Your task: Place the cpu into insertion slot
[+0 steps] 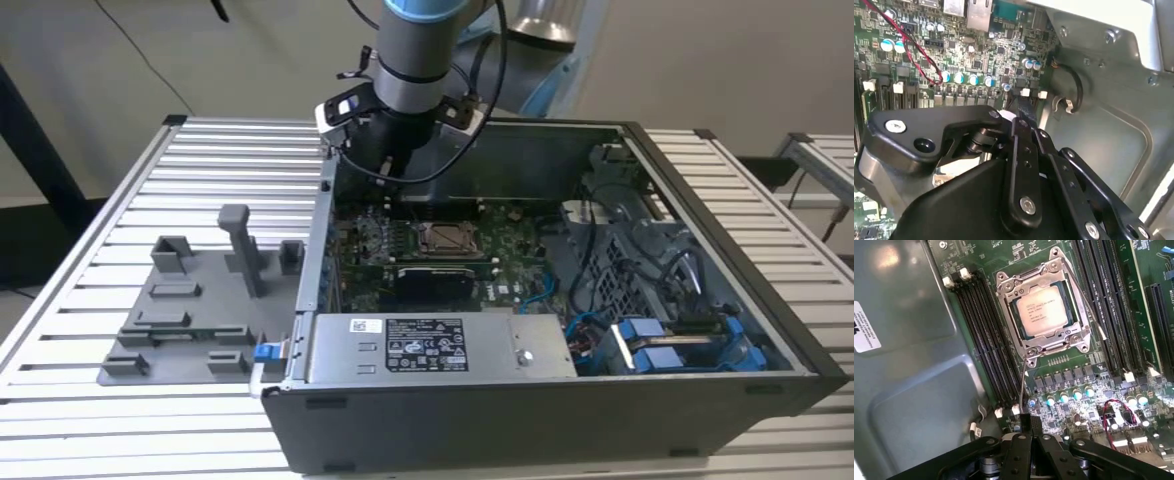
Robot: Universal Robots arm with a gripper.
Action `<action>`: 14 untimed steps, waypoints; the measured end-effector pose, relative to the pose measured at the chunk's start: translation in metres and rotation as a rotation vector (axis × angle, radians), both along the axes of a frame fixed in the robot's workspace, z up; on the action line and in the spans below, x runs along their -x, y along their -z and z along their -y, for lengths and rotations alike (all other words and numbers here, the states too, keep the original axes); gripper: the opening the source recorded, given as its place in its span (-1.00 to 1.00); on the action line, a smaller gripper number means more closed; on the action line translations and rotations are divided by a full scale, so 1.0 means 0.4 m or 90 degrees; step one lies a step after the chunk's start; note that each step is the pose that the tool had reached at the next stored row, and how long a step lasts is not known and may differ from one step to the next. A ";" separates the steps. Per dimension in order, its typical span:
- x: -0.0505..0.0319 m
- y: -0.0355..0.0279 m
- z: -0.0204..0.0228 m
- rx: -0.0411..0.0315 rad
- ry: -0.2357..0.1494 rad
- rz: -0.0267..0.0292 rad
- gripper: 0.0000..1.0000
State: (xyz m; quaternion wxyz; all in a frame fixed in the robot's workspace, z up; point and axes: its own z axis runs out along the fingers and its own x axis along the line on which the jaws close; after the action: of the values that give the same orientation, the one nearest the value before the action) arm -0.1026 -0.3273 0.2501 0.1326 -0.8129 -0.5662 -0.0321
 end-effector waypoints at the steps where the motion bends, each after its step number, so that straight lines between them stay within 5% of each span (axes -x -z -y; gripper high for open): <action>1: 0.001 -0.001 0.001 0.0001 0.000 0.0000 -0.79; 8: 0.007 -0.014 0.003 -0.0009 -0.002 0.0000 -0.79; 14: -0.010 -0.019 0.008 -0.0021 -0.003 -0.0001 -0.79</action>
State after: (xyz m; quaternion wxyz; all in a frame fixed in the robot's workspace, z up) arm -0.0984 -0.3304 0.2578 0.1341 -0.8114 -0.5679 -0.0326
